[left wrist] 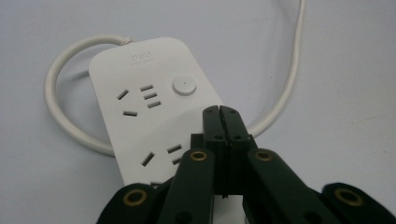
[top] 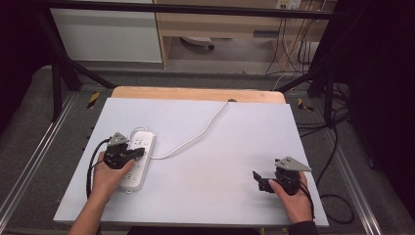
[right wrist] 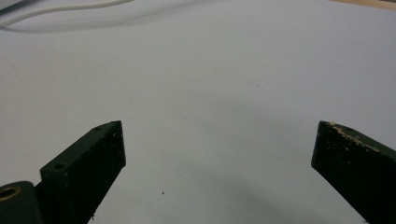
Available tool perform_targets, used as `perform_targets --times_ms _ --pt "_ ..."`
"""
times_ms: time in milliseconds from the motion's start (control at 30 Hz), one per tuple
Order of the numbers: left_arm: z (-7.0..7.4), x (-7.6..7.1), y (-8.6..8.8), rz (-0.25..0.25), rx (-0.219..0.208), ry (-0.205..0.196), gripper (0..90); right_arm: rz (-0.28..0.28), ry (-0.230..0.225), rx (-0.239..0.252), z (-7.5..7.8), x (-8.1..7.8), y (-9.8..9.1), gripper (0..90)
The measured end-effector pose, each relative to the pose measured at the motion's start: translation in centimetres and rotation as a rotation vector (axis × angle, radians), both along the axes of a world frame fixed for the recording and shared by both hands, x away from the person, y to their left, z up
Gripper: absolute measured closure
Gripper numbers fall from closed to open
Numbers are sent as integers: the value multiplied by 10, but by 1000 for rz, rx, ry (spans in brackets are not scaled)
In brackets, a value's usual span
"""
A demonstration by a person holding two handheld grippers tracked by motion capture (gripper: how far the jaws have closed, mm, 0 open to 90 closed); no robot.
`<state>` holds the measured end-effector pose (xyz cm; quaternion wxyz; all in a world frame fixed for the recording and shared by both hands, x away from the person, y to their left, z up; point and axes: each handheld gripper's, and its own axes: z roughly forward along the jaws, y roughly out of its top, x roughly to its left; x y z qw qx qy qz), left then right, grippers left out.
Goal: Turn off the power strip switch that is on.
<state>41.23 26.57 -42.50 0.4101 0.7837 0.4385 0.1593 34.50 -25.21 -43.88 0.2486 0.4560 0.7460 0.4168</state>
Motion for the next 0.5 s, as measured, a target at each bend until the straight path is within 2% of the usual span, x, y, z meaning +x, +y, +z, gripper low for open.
perform_targets --times_ms 167,333,500 --pt "1 0 -1 -1 16 -5 900 3 9 3 0 0 1 37" --pt "0 1 0 -2 1 2 900 -4 5 7 0 -1 0 36" --pt "1 1 -1 -7 21 1 900 1 9 3 0 0 1 37"
